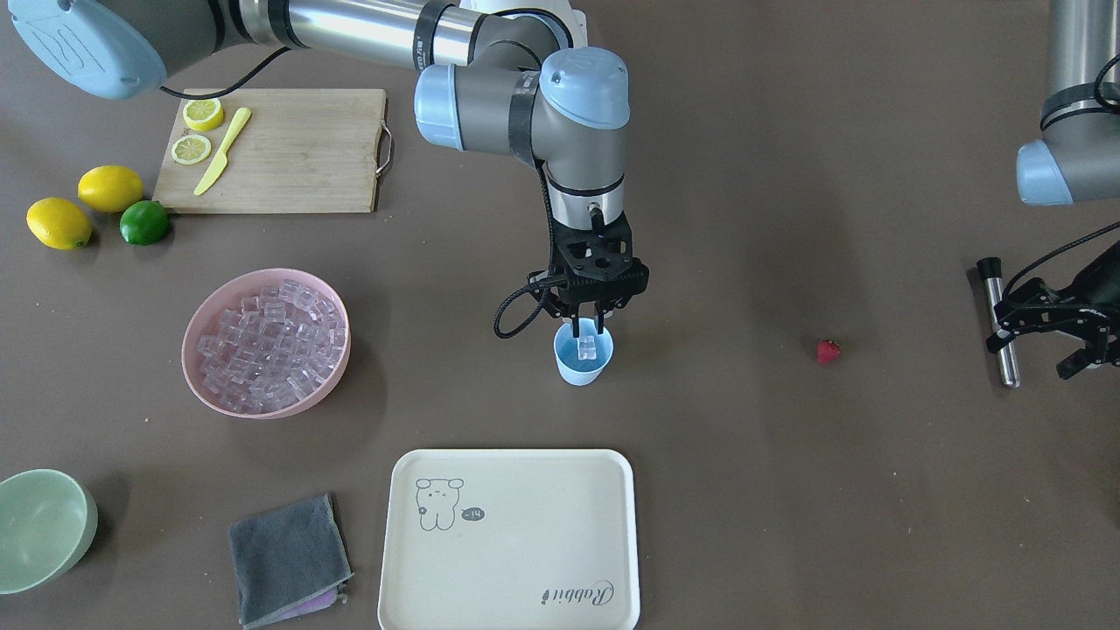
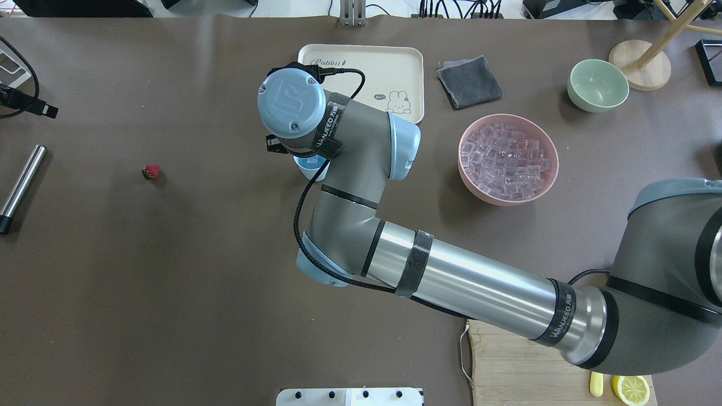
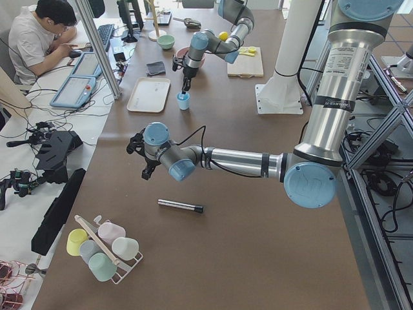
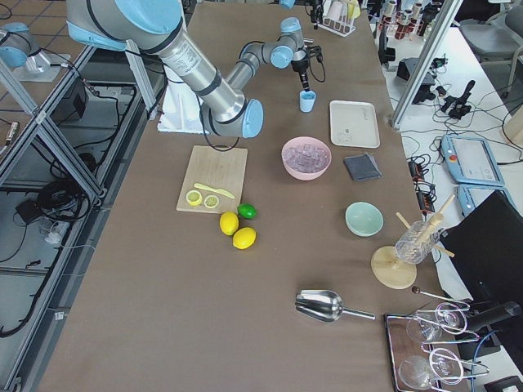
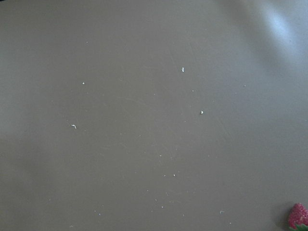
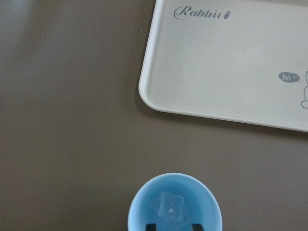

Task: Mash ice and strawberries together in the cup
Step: 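Lower the right gripper into the cup and open to drop the cube, then withdraw the right arm to rest while the left gripper moves toward the strawberry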

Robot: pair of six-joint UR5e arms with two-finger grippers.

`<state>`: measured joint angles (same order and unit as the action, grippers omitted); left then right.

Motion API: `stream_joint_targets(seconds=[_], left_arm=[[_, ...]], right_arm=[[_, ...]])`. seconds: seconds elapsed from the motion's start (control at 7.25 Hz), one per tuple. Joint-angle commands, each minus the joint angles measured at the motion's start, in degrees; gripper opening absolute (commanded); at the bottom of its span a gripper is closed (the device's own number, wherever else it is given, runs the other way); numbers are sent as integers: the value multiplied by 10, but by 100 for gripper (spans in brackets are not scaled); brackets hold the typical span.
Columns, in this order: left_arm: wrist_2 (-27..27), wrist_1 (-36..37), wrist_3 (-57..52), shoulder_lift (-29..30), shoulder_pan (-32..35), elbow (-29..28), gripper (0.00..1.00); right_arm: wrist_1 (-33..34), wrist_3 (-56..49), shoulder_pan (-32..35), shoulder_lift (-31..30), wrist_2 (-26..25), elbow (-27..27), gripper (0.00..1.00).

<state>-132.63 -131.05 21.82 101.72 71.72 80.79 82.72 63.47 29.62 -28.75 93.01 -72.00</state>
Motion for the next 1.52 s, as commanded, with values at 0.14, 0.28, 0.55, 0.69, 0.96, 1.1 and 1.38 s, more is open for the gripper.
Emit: stream_joint_targets(seconds=[0.14, 0.28, 0.55, 0.69, 0.96, 1.1, 1.38], left_arm=[[1, 7, 1, 15, -5, 9, 97], [1, 8, 6, 20, -26, 15, 97], [9, 6, 52, 41, -80, 31, 97], [31, 5, 55, 48, -97, 38, 97], [83, 4, 83, 48, -149, 56, 97], [90, 4, 83, 50, -162, 56, 97], [129, 6, 76, 52, -198, 50, 97]], right_arm=[[0, -14, 12, -4, 6, -7, 98], [2, -33, 37, -47, 41, -53, 98], [36, -159, 164, -224, 195, -237, 98], [58, -261, 237, -292, 257, -284, 98], [96, -467, 397, -404, 381, -319, 98], [96, -581, 459, -468, 411, -323, 98], [93, -733, 542, -563, 426, -323, 98]])
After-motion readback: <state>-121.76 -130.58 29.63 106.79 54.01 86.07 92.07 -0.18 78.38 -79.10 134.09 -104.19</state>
